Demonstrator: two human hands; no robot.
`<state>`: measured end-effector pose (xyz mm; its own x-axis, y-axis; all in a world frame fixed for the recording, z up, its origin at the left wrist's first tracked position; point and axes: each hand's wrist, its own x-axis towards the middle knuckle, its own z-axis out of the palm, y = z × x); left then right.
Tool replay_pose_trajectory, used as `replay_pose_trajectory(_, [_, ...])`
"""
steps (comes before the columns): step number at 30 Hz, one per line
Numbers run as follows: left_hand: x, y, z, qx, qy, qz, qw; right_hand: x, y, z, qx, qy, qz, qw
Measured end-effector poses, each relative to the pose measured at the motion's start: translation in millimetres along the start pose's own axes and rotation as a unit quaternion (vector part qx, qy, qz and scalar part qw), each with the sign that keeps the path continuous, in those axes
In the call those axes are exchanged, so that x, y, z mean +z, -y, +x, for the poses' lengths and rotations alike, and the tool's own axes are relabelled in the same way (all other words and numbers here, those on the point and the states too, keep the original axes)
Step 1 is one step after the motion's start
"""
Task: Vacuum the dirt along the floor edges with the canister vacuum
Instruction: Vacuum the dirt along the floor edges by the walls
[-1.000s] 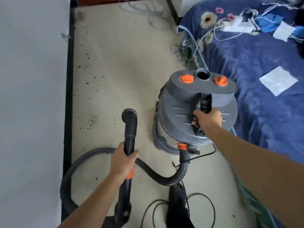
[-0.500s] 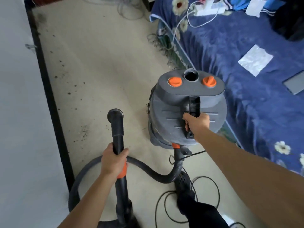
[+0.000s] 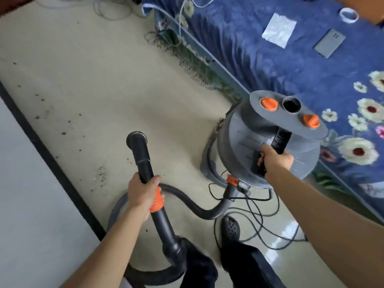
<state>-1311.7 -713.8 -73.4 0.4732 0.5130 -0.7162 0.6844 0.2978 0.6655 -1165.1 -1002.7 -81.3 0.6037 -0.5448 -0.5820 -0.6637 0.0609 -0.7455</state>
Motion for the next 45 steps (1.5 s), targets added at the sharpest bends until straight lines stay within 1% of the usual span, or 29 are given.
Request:
replay_pose_trajectory(5, [21, -5, -5, 0.021, 0.028, 0.047, 0.998, -51, -14, 3, 0.023, -0.055, 0.044, 0.997])
replay_pose_trajectory(9, [52, -6, -6, 0.037, 0.048, 0.114, 0.992, -85, -26, 6, 0.054, -0.090, 0.064, 0.992])
replay_pose_trajectory(14, [84, -2, -9, 0.060, 0.070, 0.179, 0.979, -112, -39, 7, 0.087, -0.130, 0.114, 0.981])
replay_pose_trajectory(18, [93, -7, -13, 0.085, 0.081, 0.234, 0.965, -129, -45, 7, 0.099, -0.146, 0.113, 0.978])
replay_pose_trajectory(21, [91, -12, -14, 0.102, 0.075, 0.248, 0.960, -134, -48, 7, 0.083, -0.162, 0.050, 0.982])
replay_pose_trajectory(25, [72, -28, -23, 0.154, 0.024, 0.249, 0.956, -131, -55, -7, 0.047, -0.181, -0.118, 0.975])
replay_pose_trajectory(27, [53, -41, -30, 0.165, -0.006, 0.206, 0.965, -128, -63, -26, 0.014, -0.171, -0.175, 0.970])
replay_pose_trajectory(29, [28, -56, -36, 0.161, -0.050, 0.148, 0.974, -123, -76, -57, -0.031, -0.126, -0.264, 0.956])
replay_pose_trajectory(31, [-2, -69, -41, 0.152, -0.088, 0.095, 0.980, -115, -91, -95, -0.109, -0.051, -0.371, 0.921])
replay_pose_trajectory(32, [-17, -75, -43, 0.143, -0.101, 0.063, 0.983, -109, -101, -110, -0.157, 0.000, -0.411, 0.898])
replay_pose_trajectory(33, [-33, -79, -47, 0.131, -0.111, 0.026, 0.985, -102, -110, -125, -0.199, 0.062, -0.451, 0.868])
replay_pose_trajectory(34, [-49, -82, -50, 0.118, -0.119, -0.015, 0.986, -93, -120, -135, -0.224, 0.134, -0.494, 0.829])
replay_pose_trajectory(35, [-65, -84, -56, 0.103, -0.124, -0.058, 0.985, -84, -129, -143, -0.236, 0.205, -0.538, 0.783])
replay_pose_trajectory(37, [-95, -85, -70, 0.079, -0.127, -0.135, 0.980, -63, -141, -153, -0.241, 0.325, -0.595, 0.695])
replay_pose_trajectory(39, [-123, -88, -87, 0.062, -0.122, -0.180, 0.974, -42, -149, -164, -0.266, 0.405, -0.625, 0.612])
replay_pose_trajectory(41, [-147, -98, -107, 0.064, -0.124, -0.201, 0.970, -23, -161, -182, -0.307, 0.484, -0.638, 0.515])
replay_pose_trajectory(42, [-158, -105, -117, 0.073, -0.127, -0.204, 0.968, -18, -167, -194, -0.314, 0.526, -0.629, 0.478])
replay_pose_trajectory(43, [-169, -112, -127, 0.085, -0.129, -0.206, 0.966, -14, -174, -207, -0.302, 0.569, -0.611, 0.460])
replay_pose_trajectory(44, [-180, -119, -137, 0.100, -0.127, -0.206, 0.965, -12, -180, -222, -0.270, 0.605, -0.579, 0.475])
replay_pose_trajectory(45, [-189, -124, -146, 0.114, -0.122, -0.201, 0.965, -10, -186, -237, -0.218, 0.629, -0.539, 0.516])
